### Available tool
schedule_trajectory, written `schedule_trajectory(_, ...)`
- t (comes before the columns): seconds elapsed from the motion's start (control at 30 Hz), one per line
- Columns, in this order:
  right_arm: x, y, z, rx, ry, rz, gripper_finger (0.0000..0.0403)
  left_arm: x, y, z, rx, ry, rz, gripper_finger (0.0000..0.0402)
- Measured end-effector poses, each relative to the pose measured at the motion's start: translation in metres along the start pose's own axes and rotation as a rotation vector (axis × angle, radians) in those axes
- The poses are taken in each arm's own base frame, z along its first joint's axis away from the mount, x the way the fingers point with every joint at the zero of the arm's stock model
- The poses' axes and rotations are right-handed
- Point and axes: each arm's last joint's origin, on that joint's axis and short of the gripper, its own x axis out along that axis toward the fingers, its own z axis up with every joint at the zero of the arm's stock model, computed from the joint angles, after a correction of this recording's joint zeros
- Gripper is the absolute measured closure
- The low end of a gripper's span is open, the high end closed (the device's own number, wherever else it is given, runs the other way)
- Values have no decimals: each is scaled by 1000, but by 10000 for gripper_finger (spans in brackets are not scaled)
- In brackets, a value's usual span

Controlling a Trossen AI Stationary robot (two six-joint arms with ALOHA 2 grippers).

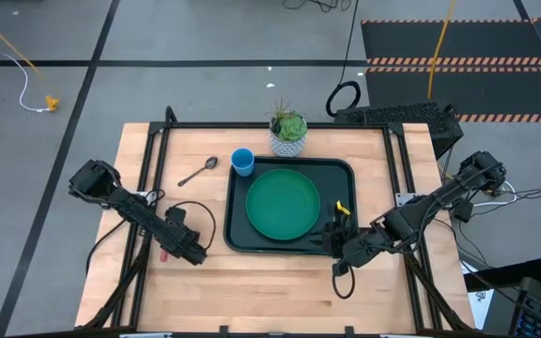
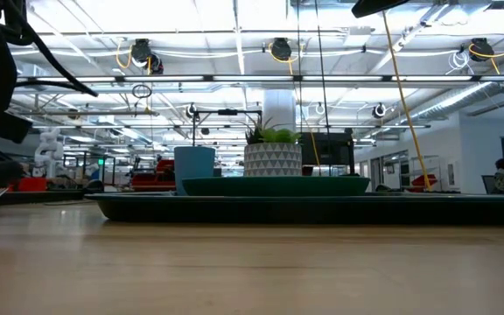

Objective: Pick and place plate/cup/fork/spoon on tray
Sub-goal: Put the pink fork to the right side of the green plate on the black serving tray

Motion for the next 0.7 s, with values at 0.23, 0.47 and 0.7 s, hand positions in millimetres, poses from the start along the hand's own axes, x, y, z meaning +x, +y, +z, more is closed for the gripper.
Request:
schedule_trajectory(0.23,0,0,0,2,-4,0,335,-17,-11,-2,73,-17,-76,343)
schedule_trajectory(0.47,0,0,1,8,-13,4,335,-32,-19,0,116,-49,-133,366)
schedule_trajectory(0.7,0,0,3,14,-23,6,335,-48,-25,-1,147,-83,-197,368)
